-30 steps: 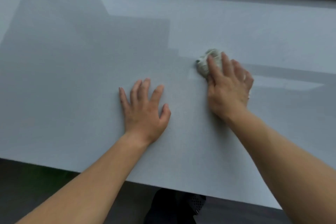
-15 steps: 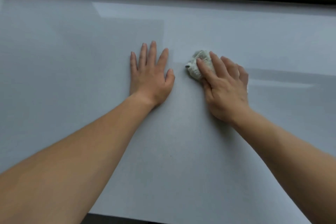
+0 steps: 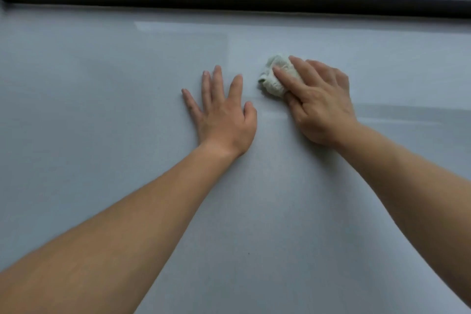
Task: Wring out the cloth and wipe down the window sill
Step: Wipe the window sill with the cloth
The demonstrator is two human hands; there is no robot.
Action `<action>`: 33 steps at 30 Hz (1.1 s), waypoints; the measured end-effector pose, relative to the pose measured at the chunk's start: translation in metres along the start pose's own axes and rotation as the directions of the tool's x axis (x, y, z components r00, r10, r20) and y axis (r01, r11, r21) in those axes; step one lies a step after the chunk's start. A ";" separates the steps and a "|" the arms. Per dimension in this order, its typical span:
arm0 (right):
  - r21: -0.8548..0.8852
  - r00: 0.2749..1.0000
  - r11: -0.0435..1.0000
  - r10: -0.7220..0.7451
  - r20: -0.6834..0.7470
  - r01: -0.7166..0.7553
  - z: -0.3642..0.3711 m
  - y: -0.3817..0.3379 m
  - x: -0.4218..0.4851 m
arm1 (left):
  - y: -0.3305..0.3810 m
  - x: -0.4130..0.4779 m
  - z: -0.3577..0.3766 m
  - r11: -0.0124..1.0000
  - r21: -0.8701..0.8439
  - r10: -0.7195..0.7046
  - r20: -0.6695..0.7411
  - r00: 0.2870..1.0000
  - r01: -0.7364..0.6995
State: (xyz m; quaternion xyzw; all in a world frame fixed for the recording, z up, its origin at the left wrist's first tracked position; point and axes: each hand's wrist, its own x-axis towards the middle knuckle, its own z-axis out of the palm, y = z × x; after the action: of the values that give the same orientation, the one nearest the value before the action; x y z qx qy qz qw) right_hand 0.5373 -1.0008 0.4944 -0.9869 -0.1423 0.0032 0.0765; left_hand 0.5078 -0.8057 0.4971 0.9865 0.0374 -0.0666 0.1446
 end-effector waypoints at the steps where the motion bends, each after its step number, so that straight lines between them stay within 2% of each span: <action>1: -0.010 1.000 1.000 0.027 -0.015 -0.027 -0.001 0.010 0.010 | 0.001 0.001 0.001 1.000 0.011 -0.008 0.010 1.000 0.008; 5: 0.018 0.960 0.962 0.274 -0.060 -0.273 -0.002 0.016 0.048 | 0.009 0.011 0.003 0.997 0.044 -0.067 0.018 0.998 0.066; 6: 0.017 0.961 0.963 0.269 -0.060 -0.268 0.000 0.009 0.049 | 0.010 0.013 0.004 0.996 0.062 -0.066 0.012 0.998 0.065; 9: -0.034 1.000 0.999 -0.002 -0.015 0.001 0.003 -0.003 0.034 | 0.013 0.013 0.008 0.992 0.124 -0.024 -0.019 1.000 0.026; 11: -0.037 0.995 0.994 -0.098 0.012 0.098 -0.003 0.005 0.041 | 0.014 0.013 0.010 0.990 0.138 -0.032 -0.031 0.999 0.036; 12: -0.033 0.998 0.997 -0.068 0.004 0.068 -0.003 0.008 0.053 | 0.014 0.013 0.011 0.989 0.142 -0.041 -0.037 0.998 0.045; 15: 0.006 0.986 0.987 0.160 -0.050 -0.160 0.001 -0.009 0.089 | 0.015 0.014 0.012 0.988 0.146 -0.045 -0.045 0.998 0.051; 16: -0.002 0.985 0.987 0.161 -0.060 -0.161 0.003 -0.019 0.095 | 0.015 0.013 0.012 0.988 0.147 -0.042 -0.047 0.998 0.048; 18: -0.012 0.998 0.999 0.052 -0.044 -0.053 0.005 -0.026 0.098 | 0.014 0.013 0.012 0.987 0.156 -0.031 -0.055 0.998 0.039; 19: -0.008 1.000 1.000 0.000 -0.025 0.000 0.003 -0.020 0.098 | 0.014 0.013 0.012 0.987 0.157 -0.023 -0.056 0.998 0.031; 21: -0.010 1.000 1.000 -0.009 -0.013 0.009 -0.002 0.006 0.094 | 0.013 0.013 0.011 0.989 0.149 -0.010 -0.048 0.999 0.017; 26: -0.013 0.975 0.975 0.221 -0.038 -0.221 -0.019 0.096 0.060 | 0.011 0.013 0.011 0.989 0.148 -0.022 -0.036 0.999 0.027; 29: 0.051 0.887 0.892 0.451 -0.096 -0.448 -0.016 0.087 0.050 | 0.013 0.014 0.010 0.988 0.153 -0.025 -0.029 0.999 0.029; 30: 0.053 0.876 0.883 0.470 -0.106 -0.467 -0.012 0.075 0.048 | 0.014 0.014 0.010 0.987 0.157 -0.027 -0.029 0.999 0.031; 31: 0.034 0.903 0.909 0.417 -0.103 -0.416 -0.009 0.063 0.044 | 0.014 0.014 0.010 0.987 0.158 -0.029 -0.030 0.999 0.033; 33: -0.005 0.981 0.982 0.190 -0.043 -0.190 -0.009 0.064 0.030 | 0.014 0.013 0.010 0.987 0.155 -0.030 -0.034 0.999 0.035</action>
State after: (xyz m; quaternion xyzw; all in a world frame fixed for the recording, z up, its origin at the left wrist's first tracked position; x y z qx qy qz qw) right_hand 0.5847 -1.0540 0.4940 -0.9961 -0.0460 -0.0110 0.0742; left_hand 0.5212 -0.8209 0.4890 0.9950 0.0505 -0.0562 0.0655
